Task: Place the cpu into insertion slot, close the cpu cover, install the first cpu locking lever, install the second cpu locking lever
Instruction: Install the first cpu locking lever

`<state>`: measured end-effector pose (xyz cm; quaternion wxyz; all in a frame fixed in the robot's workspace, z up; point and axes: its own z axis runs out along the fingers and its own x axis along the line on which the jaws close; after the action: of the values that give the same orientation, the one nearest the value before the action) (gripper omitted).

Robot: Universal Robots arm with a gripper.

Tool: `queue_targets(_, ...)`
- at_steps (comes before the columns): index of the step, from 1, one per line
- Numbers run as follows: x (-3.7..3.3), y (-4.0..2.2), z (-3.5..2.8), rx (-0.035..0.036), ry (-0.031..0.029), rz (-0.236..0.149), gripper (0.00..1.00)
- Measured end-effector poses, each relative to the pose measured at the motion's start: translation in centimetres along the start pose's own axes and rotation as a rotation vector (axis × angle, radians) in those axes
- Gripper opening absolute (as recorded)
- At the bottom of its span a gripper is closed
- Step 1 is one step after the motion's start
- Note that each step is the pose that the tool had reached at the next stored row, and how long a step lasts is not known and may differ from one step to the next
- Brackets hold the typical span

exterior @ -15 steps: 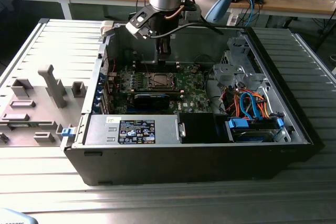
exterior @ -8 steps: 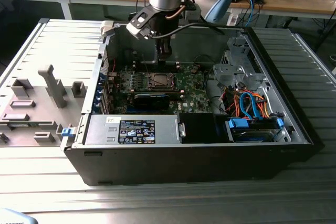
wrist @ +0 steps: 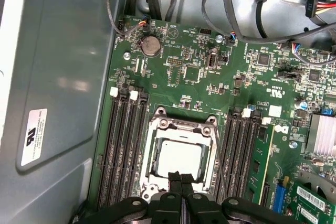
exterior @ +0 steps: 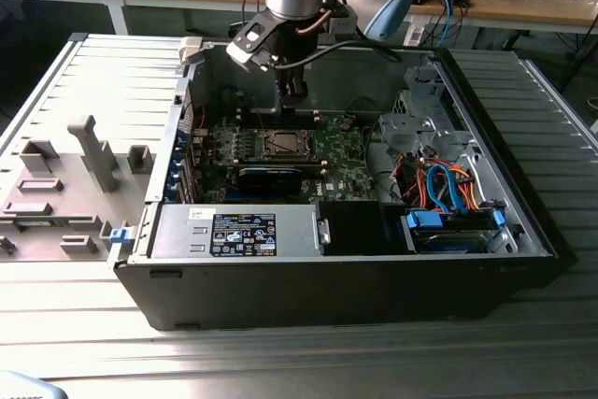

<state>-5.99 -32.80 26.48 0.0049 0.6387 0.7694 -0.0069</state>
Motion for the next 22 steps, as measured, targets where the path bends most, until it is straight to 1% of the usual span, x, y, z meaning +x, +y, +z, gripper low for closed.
queue_targets(7, 0.0, 0.0, 0.0, -0.0006, -0.0002, -0.033, 0.11)
queue_targets(10, 0.0, 0.0, 0.0, -0.0009, -0.0003, -0.056, 0.11)
queue_targets(15, 0.0, 0.0, 0.0, -0.0013, -0.0004, -0.081, 0.11)
queue_targets(22, 0.0, 0.0, 0.0, -0.0018, -0.0005, -0.109, 0.11)
